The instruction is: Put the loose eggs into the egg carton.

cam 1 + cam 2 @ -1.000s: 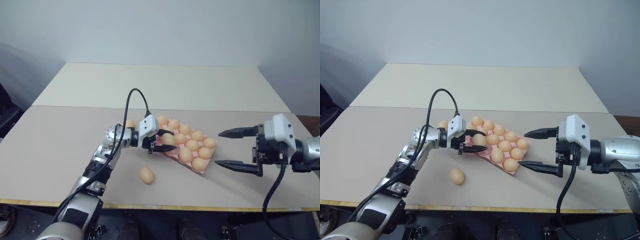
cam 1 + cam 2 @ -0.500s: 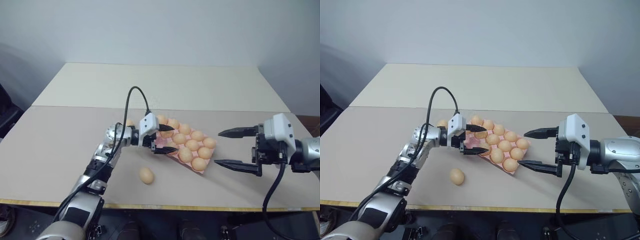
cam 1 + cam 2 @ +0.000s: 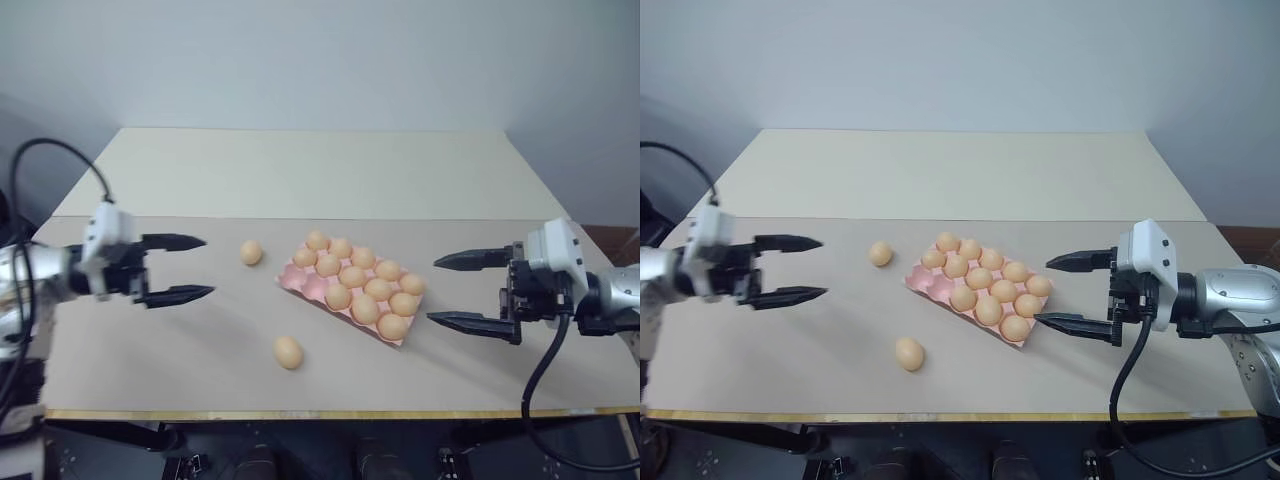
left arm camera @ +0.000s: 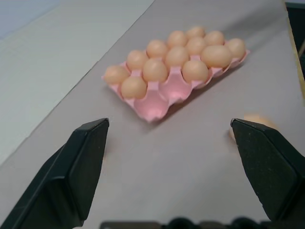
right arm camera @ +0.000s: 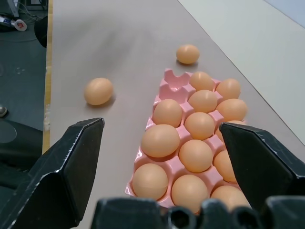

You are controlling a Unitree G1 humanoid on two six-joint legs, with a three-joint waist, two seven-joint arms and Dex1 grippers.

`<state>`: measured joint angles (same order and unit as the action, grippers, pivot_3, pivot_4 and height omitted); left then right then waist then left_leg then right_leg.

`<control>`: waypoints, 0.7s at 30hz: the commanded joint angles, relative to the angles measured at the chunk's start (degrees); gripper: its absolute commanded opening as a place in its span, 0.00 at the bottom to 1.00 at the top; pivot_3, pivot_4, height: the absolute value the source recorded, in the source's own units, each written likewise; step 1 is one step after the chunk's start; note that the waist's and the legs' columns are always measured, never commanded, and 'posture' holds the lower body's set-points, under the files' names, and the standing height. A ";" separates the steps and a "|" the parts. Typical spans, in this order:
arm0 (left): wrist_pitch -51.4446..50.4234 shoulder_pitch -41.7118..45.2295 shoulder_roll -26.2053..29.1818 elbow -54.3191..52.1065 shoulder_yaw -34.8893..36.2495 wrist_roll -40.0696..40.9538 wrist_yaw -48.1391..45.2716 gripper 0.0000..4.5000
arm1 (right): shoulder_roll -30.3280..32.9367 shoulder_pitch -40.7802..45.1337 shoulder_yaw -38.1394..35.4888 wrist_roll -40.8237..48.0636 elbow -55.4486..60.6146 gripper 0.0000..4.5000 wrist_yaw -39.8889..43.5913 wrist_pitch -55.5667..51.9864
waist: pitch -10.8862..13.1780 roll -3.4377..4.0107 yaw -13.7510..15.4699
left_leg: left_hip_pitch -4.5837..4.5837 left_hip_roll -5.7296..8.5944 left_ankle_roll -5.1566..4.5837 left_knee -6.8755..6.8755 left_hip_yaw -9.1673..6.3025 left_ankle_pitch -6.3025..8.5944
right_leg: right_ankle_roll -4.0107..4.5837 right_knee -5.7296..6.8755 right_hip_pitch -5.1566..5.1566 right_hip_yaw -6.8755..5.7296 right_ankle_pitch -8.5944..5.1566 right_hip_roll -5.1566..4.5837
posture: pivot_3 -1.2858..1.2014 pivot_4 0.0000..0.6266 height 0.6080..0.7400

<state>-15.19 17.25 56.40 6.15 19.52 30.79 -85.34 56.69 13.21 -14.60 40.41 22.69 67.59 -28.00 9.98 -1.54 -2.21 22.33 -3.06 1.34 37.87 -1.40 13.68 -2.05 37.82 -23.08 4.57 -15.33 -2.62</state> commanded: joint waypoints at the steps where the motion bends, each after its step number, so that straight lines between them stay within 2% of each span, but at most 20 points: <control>1: -0.89 -5.51 2.38 -3.59 6.84 2.67 -0.96 0.99 | 0.33 -0.52 -1.59 -0.35 -0.61 1.00 1.48 1.79 | 0.00 0.00 0.31 | 0.01 -0.01 0.00 0.00 0.00 0.00 | 0.00 -0.01 0.00 -0.03 0.00 -0.01 | 0.52 0.24 1.00; 5: -3.01 -11.13 2.31 -7.55 11.39 4.39 1.27 0.99 | 0.27 -0.91 -2.12 -0.13 -0.69 1.00 1.50 1.33 | 0.00 0.00 0.78 | 0.01 -0.02 0.00 0.00 0.01 0.00 | 0.01 -0.03 0.01 -0.04 -0.01 -0.01 | 0.52 0.24 1.00; 10: -4.52 -13.42 1.85 -10.58 12.59 5.78 3.09 0.99 | 0.73 -1.45 -2.18 -0.87 -0.93 1.00 1.98 1.77 | 0.00 0.00 0.95 | 0.00 -0.03 0.01 0.00 0.02 0.00 | 0.02 -0.02 -0.02 -0.03 -0.01 0.00 | 0.52 0.24 1.00; 17: -5.27 -13.64 1.83 -11.28 12.04 6.42 4.75 0.99 | 0.72 -1.94 -2.58 -0.74 -0.18 1.00 1.71 1.42 | 0.00 0.00 0.96 | 0.00 -0.03 0.01 0.00 0.02 0.00 | 0.03 -0.03 -0.02 -0.03 -0.01 0.01 | 0.52 0.24 1.00; 21: -5.73 -10.99 0.66 -9.44 9.02 4.21 9.73 0.99 | 0.55 -2.14 -2.74 -0.66 0.23 1.00 1.23 1.38 | 0.00 0.00 0.98 | 0.01 -0.03 0.01 0.00 0.03 0.00 | 0.03 -0.03 -0.02 -0.03 -0.01 0.00 | 0.52 0.24 1.00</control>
<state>-20.32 4.89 57.13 -3.60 29.26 35.76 -78.13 56.70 10.70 -14.81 39.43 21.38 68.99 -27.62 9.98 -1.54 -1.22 22.33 -3.09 1.35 37.87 -1.38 13.68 -2.02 37.79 -23.10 4.54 -15.34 -2.62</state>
